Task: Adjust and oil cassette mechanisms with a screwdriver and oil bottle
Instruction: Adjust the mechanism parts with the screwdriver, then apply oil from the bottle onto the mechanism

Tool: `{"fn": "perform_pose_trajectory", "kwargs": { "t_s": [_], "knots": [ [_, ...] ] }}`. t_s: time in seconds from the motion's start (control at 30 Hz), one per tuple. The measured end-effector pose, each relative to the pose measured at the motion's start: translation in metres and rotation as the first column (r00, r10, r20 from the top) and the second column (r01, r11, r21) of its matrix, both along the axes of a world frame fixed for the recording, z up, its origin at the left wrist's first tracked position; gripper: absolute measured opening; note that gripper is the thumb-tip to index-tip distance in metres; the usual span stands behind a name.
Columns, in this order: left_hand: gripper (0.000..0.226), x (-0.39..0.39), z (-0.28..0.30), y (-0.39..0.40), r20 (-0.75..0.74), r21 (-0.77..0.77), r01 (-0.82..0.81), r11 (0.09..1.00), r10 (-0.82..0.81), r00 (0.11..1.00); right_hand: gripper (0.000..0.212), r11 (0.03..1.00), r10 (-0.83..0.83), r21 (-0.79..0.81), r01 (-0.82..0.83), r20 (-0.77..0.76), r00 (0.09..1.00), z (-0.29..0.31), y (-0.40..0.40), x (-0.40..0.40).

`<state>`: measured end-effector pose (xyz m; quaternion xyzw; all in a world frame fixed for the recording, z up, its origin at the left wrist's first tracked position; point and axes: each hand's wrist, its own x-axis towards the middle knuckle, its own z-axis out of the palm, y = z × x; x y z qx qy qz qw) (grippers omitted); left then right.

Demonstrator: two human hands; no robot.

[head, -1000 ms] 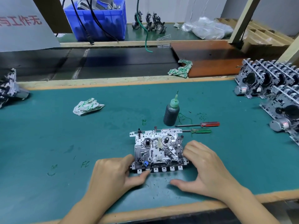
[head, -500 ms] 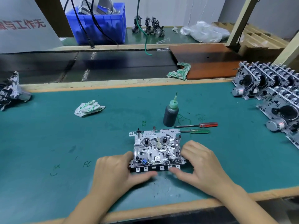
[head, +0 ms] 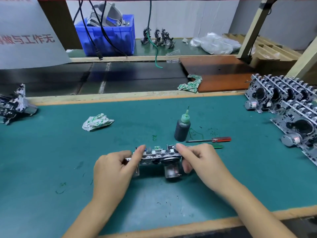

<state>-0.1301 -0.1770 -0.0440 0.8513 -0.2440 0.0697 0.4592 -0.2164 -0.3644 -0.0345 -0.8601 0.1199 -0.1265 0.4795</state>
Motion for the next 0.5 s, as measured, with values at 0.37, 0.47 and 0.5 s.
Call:
{"fn": "perform_pose_trajectory", "kwargs": {
  "t_s": [0.37,0.47,0.5],
  "knots": [
    [0.067,-0.002,-0.017,0.015,0.154,0.279,0.027,0.96,-0.073,0.985,0.028,0.973,0.079,-0.204,-0.106,-0.137,0.987,-0.02,-0.017,0.008],
    [0.06,-0.003,-0.025,0.012,0.239,0.329,0.015,0.944,-0.098,0.966,0.015,0.946,-0.32,0.004,0.323,0.163,0.933,-0.014,-0.023,0.013],
    [0.06,-0.003,-0.028,0.011,0.263,0.337,0.009,0.942,-0.104,0.959,0.016,0.91,-0.41,0.041,0.412,0.215,0.886,-0.011,-0.025,0.017]
  ]
}}
